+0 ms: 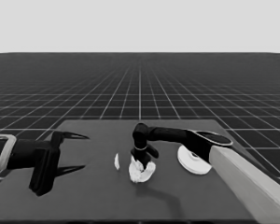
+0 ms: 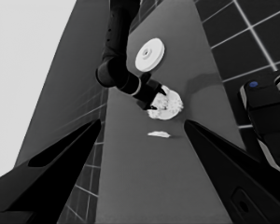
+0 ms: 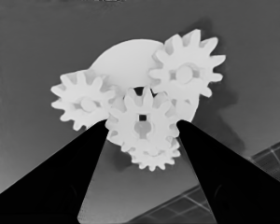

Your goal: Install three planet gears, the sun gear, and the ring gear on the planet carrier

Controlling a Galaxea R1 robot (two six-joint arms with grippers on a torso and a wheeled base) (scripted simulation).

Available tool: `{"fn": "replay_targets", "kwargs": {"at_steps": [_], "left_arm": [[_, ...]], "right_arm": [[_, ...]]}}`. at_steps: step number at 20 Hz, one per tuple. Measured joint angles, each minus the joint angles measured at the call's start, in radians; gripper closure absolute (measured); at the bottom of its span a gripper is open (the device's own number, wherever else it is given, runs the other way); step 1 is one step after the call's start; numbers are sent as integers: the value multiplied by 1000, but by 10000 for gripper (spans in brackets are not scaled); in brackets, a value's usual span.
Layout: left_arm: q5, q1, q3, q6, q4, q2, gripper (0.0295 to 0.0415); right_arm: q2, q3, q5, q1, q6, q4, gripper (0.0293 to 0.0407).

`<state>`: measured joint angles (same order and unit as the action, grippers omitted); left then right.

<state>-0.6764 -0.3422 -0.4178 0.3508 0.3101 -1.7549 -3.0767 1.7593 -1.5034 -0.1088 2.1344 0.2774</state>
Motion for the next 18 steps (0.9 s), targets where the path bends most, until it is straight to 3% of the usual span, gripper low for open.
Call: {"fn": "replay_targets", "kwargs": {"at_steps": [18], "left_arm": [[0, 0, 0, 0, 0, 0, 326]], "right_arm": [[0, 0, 0, 0, 188, 0, 390]]}}
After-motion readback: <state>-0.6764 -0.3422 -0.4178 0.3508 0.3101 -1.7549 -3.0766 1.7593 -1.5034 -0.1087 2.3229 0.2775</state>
